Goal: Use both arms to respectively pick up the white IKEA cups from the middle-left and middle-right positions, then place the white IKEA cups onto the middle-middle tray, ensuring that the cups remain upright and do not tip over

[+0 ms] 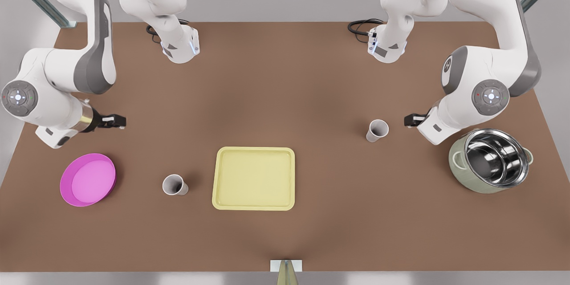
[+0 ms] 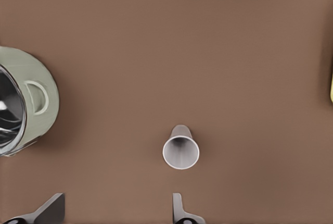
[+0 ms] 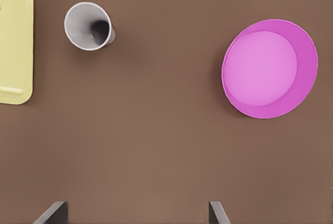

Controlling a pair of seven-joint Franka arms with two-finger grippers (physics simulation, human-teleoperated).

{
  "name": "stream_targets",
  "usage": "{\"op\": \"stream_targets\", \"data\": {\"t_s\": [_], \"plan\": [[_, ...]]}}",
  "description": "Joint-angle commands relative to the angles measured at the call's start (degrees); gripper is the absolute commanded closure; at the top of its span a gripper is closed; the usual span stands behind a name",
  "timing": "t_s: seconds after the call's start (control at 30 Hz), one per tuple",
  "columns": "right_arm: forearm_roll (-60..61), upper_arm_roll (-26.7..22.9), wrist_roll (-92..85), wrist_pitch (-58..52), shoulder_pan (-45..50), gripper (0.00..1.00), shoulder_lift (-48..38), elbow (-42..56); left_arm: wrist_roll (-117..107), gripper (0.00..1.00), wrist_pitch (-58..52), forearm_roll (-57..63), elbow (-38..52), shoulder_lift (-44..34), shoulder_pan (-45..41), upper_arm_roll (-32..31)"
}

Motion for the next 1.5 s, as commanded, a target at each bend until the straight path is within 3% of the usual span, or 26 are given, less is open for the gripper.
{"op": "stream_targets", "data": {"t_s": [0.0, 0.07, 0.13, 0.23, 0.37, 0.6, 0.77, 0.8, 0.83, 0.87, 0.9, 0.93, 1.0, 1.03, 1.1, 1.13, 1.23, 1.27, 1.33, 1.4, 1.47], "plan": [[-0.7, 0.0, -5.6, 5.9, -0.4, 0.00, 0.0, 0.0, 1.1, 0.00, 0.7, 0.1, -0.2, -0.1, 0.0, 0.0], [-0.6, 0.0, -5.0, 6.0, -0.5, 0.00, 3.1, 2.4, 1.1, 0.00, 0.2, -2.1, -7.8, -0.4, -0.6, -0.1], [-2.0, -0.2, -4.8, 8.8, -0.9, 0.00, 8.5, 2.8, 1.1, 0.00, 18.8, -8.0, -23.9, 0.3, -1.0, -0.2], [4.8, -0.1, -4.6, 13.2, -1.1, 0.00, 17.5, 2.0, 1.0, 0.00, 24.6, -7.8, -25.3, 2.4, -1.1, -0.1], [11.2, -0.2, -2.9, 29.7, -0.4, 0.00, 25.1, 1.9, 1.0, 0.00, 28.4, -7.8, -28.4, 3.3, -0.9, 0.0], [11.1, -0.2, 6.3, 34.8, 3.7, 0.00, 26.9, 2.1, 1.0, 0.00, 28.6, -7.8, -34.9, 3.4, -0.9, 2.9], [11.3, -0.1, 6.5, 36.1, 3.8, 0.00, 27.8, 1.8, 0.9, 0.00, 35.7, -8.2, -37.8, 5.2, -1.1, 2.9], [11.3, -0.1, 7.8, 37.1, 3.8, 0.00, 28.0, 1.5, 1.0, 0.03, 37.8, -11.0, -37.8, 5.8, -1.1, 2.8], [11.3, -0.1, 7.9, 37.5, 4.0, 0.00, 29.5, 1.6, 1.0, 0.18, 38.3, -11.2, -37.8, 5.8, -1.1, 2.7], [11.3, -0.1, 7.8, 37.7, 3.8, 0.00, 29.7, 1.5, 1.0, 0.50, 38.2, -11.2, -37.8, 5.9, -1.1, 2.6], [11.4, -0.1, 7.9, 37.7, 3.9, 0.00, 29.8, 1.5, 1.0, 0.68, 38.2, -11.3, -37.8, 5.8, -1.2, 2.5], [11.9, -0.1, 7.8, 37.9, 3.8, 0.00, 30.2, 1.4, 1.1, 0.77, 38.5, -13.1, -37.7, 5.8, -1.2, 2.1], [12.1, 0.0, 7.8, 38.5, 3.8, 0.05, 30.6, 1.4, 1.1, 0.79, 39.7, -13.7, -37.7, 5.7, -1.5, 1.6], [12.1, 0.0, 7.8, 38.5, 3.6, 0.17, 30.6, 1.4, 1.1, 0.79, 39.8, -13.7, -37.5, 5.5, -1.7, 1.6], [12.0, 0.1, 7.7, 38.5, 3.3, 0.50, 30.6, 1.5, 1.0, 0.79, 41.4, -13.8, -37.4, 5.3, -2.1, 0.4], [12.1, 0.1, 7.8, 38.5, 3.3, 0.54, 30.6, 1.6, 1.0, 0.79, 41.4, -13.8, -37.3, 5.3, -2.1, 0.4], [12.1, 0.1, 7.7, 38.5, 3.7, 0.68, 30.6, 2.1, -0.5, 0.79, 40.3, -15.4, -30.2, 4.6, -2.3, -2.8], [12.1, 0.1, 7.6, 38.5, 3.8, 0.78, 30.6, 2.3, -11.7, 0.79, 39.9, -15.0, -21.3, 9.7, -2.8, -6.0], [12.0, 0.1, 7.6, 38.5, 4.1, 0.79, 30.6, 2.3, -25.0, 0.79, 35.0, -13.7, -3.6, 19.4, -6.0, -7.2], [12.0, 0.3, 7.2, 37.9, 4.3, 0.79, 30.6, 2.2, -31.0, 0.79, 35.1, -12.3, 4.7, 23.1, -7.6, -9.2], [13.6, 2.4, 8.0, 32.9, 4.5, 0.79, 27.4, 1.7, -42.0, 0.79, 34.3, -12.2, 19.2, 31.0, -10.3, -9.2]]}}
